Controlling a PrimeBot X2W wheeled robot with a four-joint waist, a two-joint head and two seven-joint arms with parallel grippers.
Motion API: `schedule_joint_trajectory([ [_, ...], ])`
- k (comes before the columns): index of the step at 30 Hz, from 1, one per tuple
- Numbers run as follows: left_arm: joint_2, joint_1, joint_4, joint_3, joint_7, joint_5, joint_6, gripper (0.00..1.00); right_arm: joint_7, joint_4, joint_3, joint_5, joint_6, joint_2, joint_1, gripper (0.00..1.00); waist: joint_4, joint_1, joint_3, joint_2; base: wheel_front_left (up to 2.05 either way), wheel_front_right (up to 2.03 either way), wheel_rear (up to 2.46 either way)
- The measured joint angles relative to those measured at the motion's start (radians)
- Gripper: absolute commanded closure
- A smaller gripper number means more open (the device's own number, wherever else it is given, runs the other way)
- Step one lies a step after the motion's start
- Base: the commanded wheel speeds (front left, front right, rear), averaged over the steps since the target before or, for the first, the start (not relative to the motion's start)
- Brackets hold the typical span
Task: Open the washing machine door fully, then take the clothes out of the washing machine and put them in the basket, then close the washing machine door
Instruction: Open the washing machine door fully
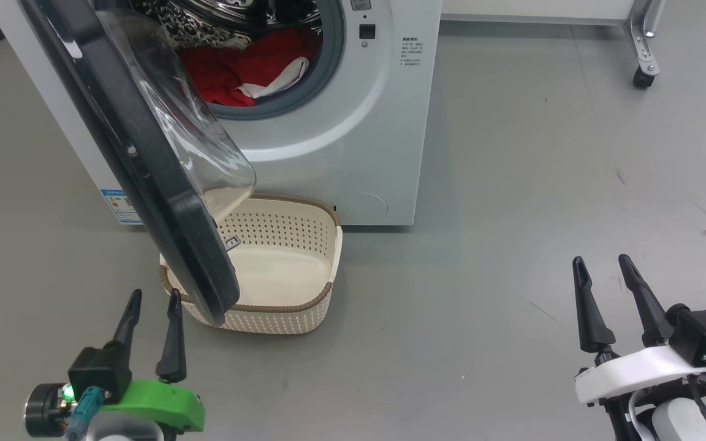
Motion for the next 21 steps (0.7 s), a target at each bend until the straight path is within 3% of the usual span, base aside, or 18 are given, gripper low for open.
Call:
schedule_joint_trajectory([
  [1,0.0,0.0,0.001,0.0,0.0,0.0,-0.003,1.0,0.0,0.0,-0.001,0.0,0.002,0.001,0.0,0.0,0.0,0.0,0.0,0.0,0.0,0.0,0.0],
  [21,-0.003,-0.013,-0.062,0.045,0.0,-0.002,-0.016,1.0,0.0,0.001,-0.028,-0.035,0.021,0.031,0.011,0.0,-0.004,0.0,0.001,0.0,0.0,0.0,0.0],
])
